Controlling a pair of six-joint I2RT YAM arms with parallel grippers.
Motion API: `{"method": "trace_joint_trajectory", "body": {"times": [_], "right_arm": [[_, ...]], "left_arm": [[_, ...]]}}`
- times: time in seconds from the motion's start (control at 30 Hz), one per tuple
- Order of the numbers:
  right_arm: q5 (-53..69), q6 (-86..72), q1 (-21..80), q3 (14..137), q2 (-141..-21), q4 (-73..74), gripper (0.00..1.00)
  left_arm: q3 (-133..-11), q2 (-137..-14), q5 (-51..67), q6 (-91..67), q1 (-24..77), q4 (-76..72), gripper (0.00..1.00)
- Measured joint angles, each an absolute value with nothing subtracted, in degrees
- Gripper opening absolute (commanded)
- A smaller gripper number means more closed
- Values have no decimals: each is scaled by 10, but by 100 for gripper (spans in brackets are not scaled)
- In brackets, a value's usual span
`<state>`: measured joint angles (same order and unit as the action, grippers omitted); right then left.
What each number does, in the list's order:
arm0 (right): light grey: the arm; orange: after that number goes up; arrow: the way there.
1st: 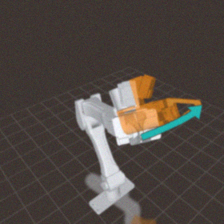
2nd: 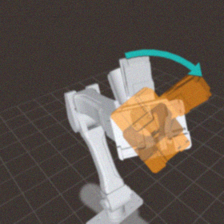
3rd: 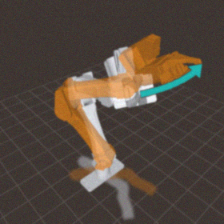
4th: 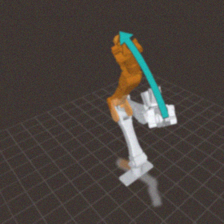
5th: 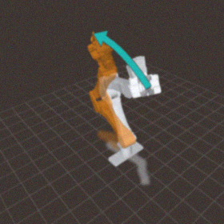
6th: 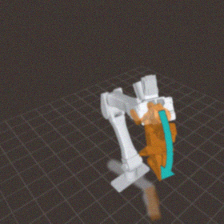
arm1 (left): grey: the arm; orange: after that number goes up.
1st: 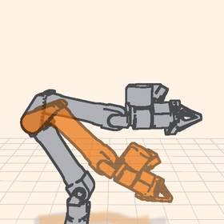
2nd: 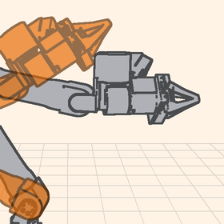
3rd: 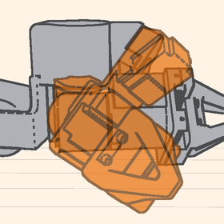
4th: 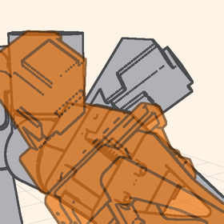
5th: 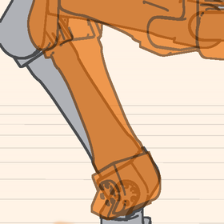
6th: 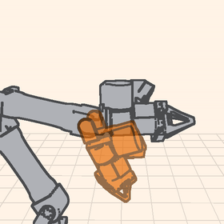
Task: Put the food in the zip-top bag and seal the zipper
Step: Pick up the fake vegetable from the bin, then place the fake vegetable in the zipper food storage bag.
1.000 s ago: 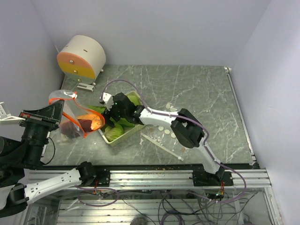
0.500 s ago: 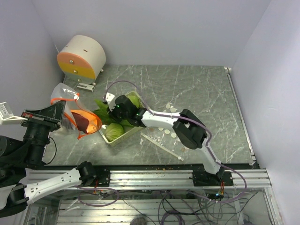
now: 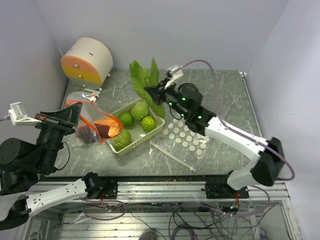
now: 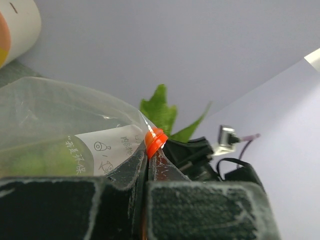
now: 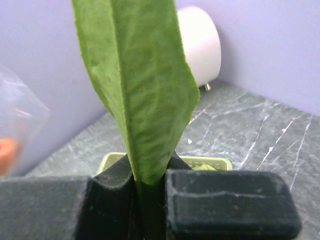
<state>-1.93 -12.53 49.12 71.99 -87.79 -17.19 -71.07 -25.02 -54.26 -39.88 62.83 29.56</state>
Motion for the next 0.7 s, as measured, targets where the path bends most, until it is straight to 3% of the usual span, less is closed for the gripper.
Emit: {"method": "trace_joint_trajectory", "body": {"times": [0.43, 0.7], "right_arm": [[-28, -176, 488, 538, -499, -182, 0], [-28, -175, 488, 524, -321, -173, 0]], "left_arm": [[-648, -399, -426, -455, 628, 162, 7], [-575, -536, -323, -529, 628, 6, 7]]}}
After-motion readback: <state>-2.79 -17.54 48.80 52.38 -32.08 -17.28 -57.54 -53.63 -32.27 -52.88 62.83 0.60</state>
